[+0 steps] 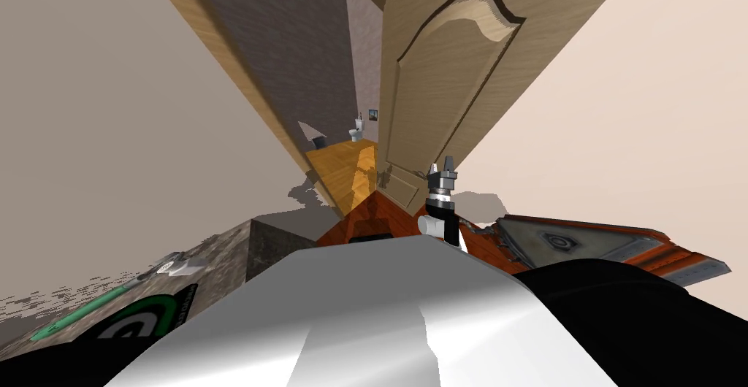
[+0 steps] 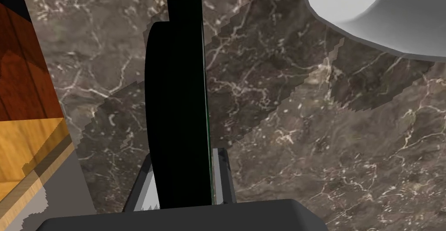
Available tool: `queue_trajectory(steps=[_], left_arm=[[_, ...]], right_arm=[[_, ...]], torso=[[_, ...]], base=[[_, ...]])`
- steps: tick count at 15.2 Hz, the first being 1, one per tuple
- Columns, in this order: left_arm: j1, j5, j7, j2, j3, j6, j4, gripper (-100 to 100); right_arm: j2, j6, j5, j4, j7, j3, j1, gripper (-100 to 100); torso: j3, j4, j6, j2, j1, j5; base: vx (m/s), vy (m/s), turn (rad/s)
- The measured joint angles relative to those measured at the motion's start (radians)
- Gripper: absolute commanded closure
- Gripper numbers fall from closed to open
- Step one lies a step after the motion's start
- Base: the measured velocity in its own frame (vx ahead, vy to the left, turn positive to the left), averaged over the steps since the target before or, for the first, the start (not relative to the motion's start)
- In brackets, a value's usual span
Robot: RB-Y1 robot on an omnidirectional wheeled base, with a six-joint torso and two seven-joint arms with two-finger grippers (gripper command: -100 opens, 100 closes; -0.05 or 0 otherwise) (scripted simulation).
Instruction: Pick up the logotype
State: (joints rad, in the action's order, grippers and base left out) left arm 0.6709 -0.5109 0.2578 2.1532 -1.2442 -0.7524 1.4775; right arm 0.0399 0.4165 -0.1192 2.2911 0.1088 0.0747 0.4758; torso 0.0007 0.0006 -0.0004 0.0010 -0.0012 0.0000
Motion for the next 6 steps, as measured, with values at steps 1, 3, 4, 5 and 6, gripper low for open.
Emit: queue_trajectory(steps=[1, 3, 4, 5, 6], left_arm=[[0.000, 0.000, 0.000, 0.000, 0.000, 0.000, 0.000, 100], [0.001, -0.003, 0.000, 0.007, -0.004, -0.005, 0.002, 100], [0.000, -0.007, -0.001, 0.021, -0.009, -0.010, 0.011, 100], [0.001, -0.010, 0.000, 0.033, -0.013, -0.018, 0.016, 100], [0.001, -0.015, -0.001, 0.047, -0.018, -0.024, 0.024, 100]], right_arm=[[0.000, 0.000, 0.000, 0.000, 0.000, 0.000, 0.000, 0], [0.000, 0.000, 0.000, 0.000, 0.000, 0.000, 0.000, 0], [0.000, 0.000, 0.000, 0.000, 0.000, 0.000, 0.000, 0], [0.000, 0.000, 0.000, 0.000, 0.000, 0.000, 0.000, 0], [0.000, 0.000, 0.000, 0.000, 0.000, 0.000, 0.000, 0]], torso=[[0.000, 0.000, 0.000, 0.000, 0.000, 0.000], [0.000, 0.000, 0.000, 0.001, 0.000, -0.001], [0.000, 0.000, 0.000, 0.001, -0.001, -0.002], [0.000, 0.000, 0.000, 0.001, -0.001, -0.002], [0.000, 0.000, 0.000, 0.001, -0.001, -0.003]], base=[[0.000, 0.000, 0.000], [-0.010, 0.005, -0.012], [-0.015, 0.011, -0.011], [-0.014, 0.011, -0.011], [-0.008, 0.009, -0.008]])
